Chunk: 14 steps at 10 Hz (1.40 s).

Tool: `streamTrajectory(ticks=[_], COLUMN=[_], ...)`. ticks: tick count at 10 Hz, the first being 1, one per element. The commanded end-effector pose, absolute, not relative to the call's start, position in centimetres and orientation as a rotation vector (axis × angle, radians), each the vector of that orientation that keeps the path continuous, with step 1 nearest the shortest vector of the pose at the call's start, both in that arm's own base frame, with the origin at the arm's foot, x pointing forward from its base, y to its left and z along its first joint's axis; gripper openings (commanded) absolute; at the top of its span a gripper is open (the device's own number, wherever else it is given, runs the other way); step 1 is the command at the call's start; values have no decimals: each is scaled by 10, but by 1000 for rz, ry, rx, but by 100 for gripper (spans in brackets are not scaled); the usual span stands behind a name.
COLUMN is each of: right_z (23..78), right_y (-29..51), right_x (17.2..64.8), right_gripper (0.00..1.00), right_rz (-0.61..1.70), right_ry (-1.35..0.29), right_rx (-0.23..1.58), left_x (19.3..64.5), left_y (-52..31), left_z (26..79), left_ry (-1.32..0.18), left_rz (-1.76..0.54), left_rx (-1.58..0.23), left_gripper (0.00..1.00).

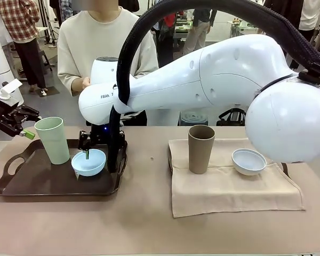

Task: Set up a tray with a mat and arrange the tableware.
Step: Pick up the Picnic Bowl and Reusable plastic cup from the Handle tray in front of the human's position and hold them in the air.

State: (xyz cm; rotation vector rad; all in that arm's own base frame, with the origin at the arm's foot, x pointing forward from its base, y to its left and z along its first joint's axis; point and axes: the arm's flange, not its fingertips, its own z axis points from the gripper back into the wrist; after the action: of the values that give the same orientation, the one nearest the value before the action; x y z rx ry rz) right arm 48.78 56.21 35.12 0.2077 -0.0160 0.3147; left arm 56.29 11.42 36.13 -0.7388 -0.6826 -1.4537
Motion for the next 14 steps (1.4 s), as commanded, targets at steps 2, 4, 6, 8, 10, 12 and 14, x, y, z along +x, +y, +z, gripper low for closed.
streamTrajectory(ticks=[2, 4, 6, 8, 10, 12, 14], right_z=[359, 361, 361, 360, 359, 358, 355], right_y=[557, 559, 558, 555, 554, 554, 556], right_x=[486, 485, 485, 487, 487, 487, 488], right_gripper=[100, 100, 100, 100, 100, 100, 100], right_rz=[364, 381, 373, 368, 367, 370, 376], right_ry=[-22, -37, -40, -44, -43, -46, -40], right_rx=[234, 240, 238, 240, 241, 243, 246], left_x=[560, 562, 574, 581, 585, 585, 583], left_y=[117, 117, 113, 107, 103, 100, 94], left_z=[368, 363, 340, 324, 308, 294, 285], left_ry=[-679, -683, -686, -715, -698, -694, -694], left_rz=[-1462, -1453, -1477, -1481, -1481, -1466, -1465], left_rx=[-735, -735, -764, -756, -796, -829, -856], left_gripper=[100, 100, 100, 100, 100, 100, 100])
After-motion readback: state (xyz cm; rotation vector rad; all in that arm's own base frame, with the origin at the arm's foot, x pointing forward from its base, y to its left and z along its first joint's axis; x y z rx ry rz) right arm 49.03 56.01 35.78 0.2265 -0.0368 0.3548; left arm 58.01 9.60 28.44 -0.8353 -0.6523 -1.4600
